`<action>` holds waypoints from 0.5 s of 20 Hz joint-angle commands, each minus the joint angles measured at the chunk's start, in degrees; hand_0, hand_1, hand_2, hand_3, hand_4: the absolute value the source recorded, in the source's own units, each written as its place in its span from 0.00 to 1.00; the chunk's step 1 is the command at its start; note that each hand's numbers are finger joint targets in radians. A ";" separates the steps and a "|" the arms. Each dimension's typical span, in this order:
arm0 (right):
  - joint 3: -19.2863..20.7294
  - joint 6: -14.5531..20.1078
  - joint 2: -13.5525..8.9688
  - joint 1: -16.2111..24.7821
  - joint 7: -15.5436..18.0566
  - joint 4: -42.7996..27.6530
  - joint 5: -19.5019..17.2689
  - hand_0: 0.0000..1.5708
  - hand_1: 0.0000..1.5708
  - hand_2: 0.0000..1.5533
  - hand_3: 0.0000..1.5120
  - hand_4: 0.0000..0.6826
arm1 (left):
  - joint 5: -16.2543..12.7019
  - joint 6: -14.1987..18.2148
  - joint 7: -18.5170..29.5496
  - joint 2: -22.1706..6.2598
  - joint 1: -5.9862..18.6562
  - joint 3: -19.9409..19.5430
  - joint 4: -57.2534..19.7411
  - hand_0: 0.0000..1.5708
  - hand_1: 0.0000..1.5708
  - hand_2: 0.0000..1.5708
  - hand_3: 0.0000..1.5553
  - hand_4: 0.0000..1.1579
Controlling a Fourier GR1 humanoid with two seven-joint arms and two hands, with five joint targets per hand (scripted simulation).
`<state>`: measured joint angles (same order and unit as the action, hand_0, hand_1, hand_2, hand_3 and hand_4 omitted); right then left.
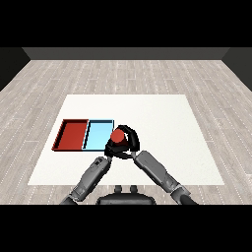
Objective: Pick the red can and put it in the red box
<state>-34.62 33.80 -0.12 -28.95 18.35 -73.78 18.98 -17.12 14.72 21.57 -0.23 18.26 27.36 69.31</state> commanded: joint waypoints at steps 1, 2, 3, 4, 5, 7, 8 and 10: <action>0.97 -1.48 0.11 0.75 -2.33 -1.39 -0.72 0.95 0.95 0.94 0.91 0.95 | 2.32 -0.17 -4.04 0.22 0.17 -0.90 2.93 0.00 0.00 0.00 0.00 0.19; -0.49 -0.83 0.11 -1.65 0.91 2.47 0.94 0.95 0.95 0.94 0.91 0.94 | 2.54 -1.81 -0.28 0.22 1.85 -2.88 -2.26 0.00 0.00 0.00 0.00 0.25; -1.81 0.84 0.11 -3.22 3.42 5.35 3.54 0.93 0.93 0.93 0.90 0.92 | 1.50 5.57 -0.18 0.22 0.73 2.03 -0.99 0.00 0.00 0.00 0.00 0.37; -1.70 0.86 0.11 -0.07 -1.08 -1.79 -0.08 0.93 0.93 0.93 0.90 0.92 | 2.39 8.05 -1.62 0.22 2.12 -1.40 -2.89 0.00 0.00 0.00 0.00 0.52; -3.69 2.54 0.11 -1.07 1.93 1.22 1.79 0.94 0.94 0.93 0.90 0.92 | 1.64 11.91 -5.88 0.22 2.47 -1.99 0.24 0.39 0.39 0.40 0.00 0.52; -2.42 0.43 0.10 1.30 0.60 0.14 0.42 0.90 0.90 0.93 0.90 0.92 | -2.29 14.47 -3.12 0.22 1.67 0.06 -1.18 0.85 0.85 0.90 0.87 0.82; -1.70 1.37 0.10 -1.00 -0.91 -0.56 1.51 0.94 0.94 0.94 0.90 0.93 | -0.68 15.22 -6.06 0.22 1.42 -0.13 0.24 1.00 1.00 1.00 0.96 0.85; -0.59 -0.37 0.09 -1.62 0.27 1.23 1.63 0.97 0.97 0.94 0.91 0.92 | 0.39 18.75 -9.13 0.21 2.05 2.48 0.14 1.00 1.00 0.95 0.89 0.79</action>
<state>-36.71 34.77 -0.44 -29.93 19.28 -72.72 20.46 -17.05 26.86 17.04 -0.53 19.50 28.26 68.45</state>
